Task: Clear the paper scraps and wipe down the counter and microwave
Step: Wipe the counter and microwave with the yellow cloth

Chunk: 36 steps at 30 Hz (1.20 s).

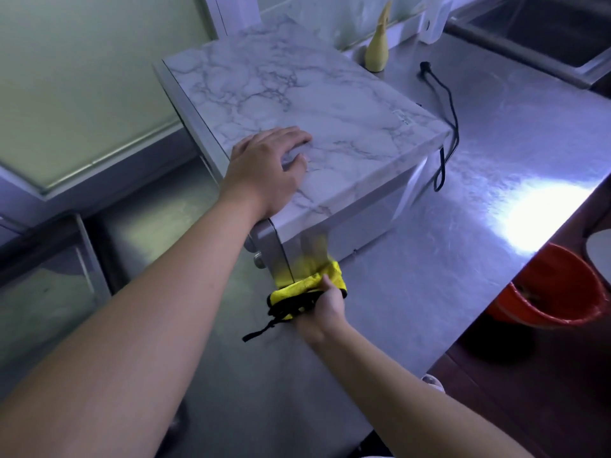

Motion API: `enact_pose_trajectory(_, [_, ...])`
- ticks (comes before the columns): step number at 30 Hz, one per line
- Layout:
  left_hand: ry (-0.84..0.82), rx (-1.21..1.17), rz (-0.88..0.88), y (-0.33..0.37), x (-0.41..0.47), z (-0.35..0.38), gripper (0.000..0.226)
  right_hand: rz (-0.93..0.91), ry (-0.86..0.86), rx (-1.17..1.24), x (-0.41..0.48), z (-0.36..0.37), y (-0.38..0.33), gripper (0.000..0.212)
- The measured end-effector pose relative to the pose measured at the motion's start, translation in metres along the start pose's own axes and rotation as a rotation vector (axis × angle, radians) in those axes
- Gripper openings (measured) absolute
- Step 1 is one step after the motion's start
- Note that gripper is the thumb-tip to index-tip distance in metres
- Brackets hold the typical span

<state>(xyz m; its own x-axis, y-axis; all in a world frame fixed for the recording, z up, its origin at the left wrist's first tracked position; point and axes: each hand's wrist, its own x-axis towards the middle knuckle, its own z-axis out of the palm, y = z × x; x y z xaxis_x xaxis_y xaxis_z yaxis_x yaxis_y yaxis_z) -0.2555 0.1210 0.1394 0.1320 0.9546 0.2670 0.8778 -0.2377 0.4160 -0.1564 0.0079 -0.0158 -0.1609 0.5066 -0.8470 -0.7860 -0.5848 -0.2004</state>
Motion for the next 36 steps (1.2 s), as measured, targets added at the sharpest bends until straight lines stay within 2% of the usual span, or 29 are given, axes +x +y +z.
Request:
enact_pose_trajectory(3, [0.001, -0.001, -0.014, 0.0, -0.001, 0.0, 0.035, 0.116, -0.074, 0.024, -0.01, -0.008, -0.001, 0.036])
enact_pose_trajectory(6, [-0.006, -0.006, -0.016, 0.001, -0.002, 0.0, 0.035, 0.185, -0.15, -0.074, -0.02, -0.029, -0.016, 0.04])
enact_pose_trajectory(9, [-0.008, -0.002, -0.015, 0.001, -0.003, -0.001, 0.035, 0.176, -0.237, -0.16, -0.035, -0.055, -0.044, 0.042])
enact_pose_trajectory(11, [-0.024, 0.005, -0.017, 0.002, -0.003, -0.002, 0.036, 0.106, -0.241, -0.169, -0.047, -0.073, -0.071, 0.044])
enact_pose_trajectory(20, [-0.064, 0.045, -0.024, 0.005, -0.002, -0.004, 0.037, -0.254, -0.045, -0.127, -0.086, -0.146, -0.213, 0.042])
enact_pose_trajectory(23, [-0.131, 0.138, -0.036, 0.006, 0.0, -0.002, 0.042, -0.26, 0.01, -0.085, -0.076, -0.153, -0.246, 0.048])
enact_pose_trajectory(26, [-0.183, 0.229, -0.101, 0.013, 0.004, 0.005, 0.049, -0.235, 0.047, -0.098, -0.056, -0.146, -0.27, 0.042])
enact_pose_trajectory(33, [-0.209, 0.35, -0.333, 0.03, 0.013, 0.025, 0.054, -0.266, 0.063, -0.363, -0.007, -0.123, -0.354, 0.043])
enact_pose_trajectory(36, [-0.147, 0.363, -0.348, 0.035, 0.01, 0.026, 0.054, -0.393, 0.266, -0.716, 0.012, -0.119, -0.393, 0.039])
